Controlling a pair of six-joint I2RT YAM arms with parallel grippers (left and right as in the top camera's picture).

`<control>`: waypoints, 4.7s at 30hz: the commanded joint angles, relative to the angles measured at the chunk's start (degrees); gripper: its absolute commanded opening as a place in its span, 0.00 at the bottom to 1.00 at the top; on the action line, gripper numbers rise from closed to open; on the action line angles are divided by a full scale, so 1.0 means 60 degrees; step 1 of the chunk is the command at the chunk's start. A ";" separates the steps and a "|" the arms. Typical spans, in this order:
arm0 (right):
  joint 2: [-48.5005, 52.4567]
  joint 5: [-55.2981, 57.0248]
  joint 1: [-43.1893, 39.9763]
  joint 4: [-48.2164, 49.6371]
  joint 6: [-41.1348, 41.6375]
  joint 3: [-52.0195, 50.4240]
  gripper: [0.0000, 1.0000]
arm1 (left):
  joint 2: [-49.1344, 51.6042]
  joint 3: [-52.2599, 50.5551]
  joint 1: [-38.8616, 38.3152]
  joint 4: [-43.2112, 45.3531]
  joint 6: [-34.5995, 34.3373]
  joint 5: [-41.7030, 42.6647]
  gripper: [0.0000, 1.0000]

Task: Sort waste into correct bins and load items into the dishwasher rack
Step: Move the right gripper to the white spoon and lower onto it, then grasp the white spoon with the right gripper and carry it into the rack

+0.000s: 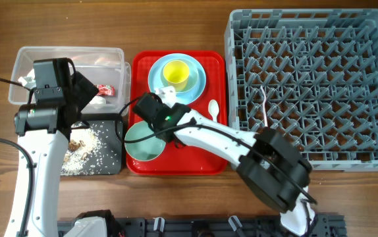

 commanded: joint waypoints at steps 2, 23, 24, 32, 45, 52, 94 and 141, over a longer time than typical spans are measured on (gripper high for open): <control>0.0404 0.0164 -0.0120 0.0007 -0.0058 0.0080 0.51 | -0.0084 0.0117 0.0044 0.0000 0.0153 -0.0058 1.00; -0.0302 0.0681 -0.1322 -0.2226 0.1220 0.0087 0.53 | -0.0084 0.0117 0.0044 0.0000 0.0153 -0.0058 1.00; -0.0299 0.0368 -0.1464 -0.2244 0.1191 0.0087 0.53 | -0.0084 0.0117 0.0044 0.0000 0.0153 -0.0058 1.00; -0.0288 -0.0138 -0.1869 -0.2466 0.1191 -0.0029 0.53 | -0.0084 0.0117 0.0044 0.0000 0.0153 -0.0058 1.00; -0.0270 -0.0444 -0.2204 -0.2208 0.1202 -0.0612 0.54 | -0.0084 0.0117 0.0044 0.0000 0.0153 -0.0058 1.00; -0.0270 -0.0925 -0.2208 -0.2208 0.1195 -0.0670 0.52 | -0.0084 0.0117 0.0044 0.0000 0.0153 -0.0058 1.00; -0.0270 -0.2586 -0.2211 -0.1202 0.0120 -0.0962 0.47 | -0.0084 0.0117 0.0044 0.0000 0.0153 -0.0058 1.00; -0.0597 -0.2517 -0.2437 -0.1665 -0.0062 -0.1042 0.09 | -0.0084 0.0117 0.0044 0.0000 0.0153 -0.0058 1.00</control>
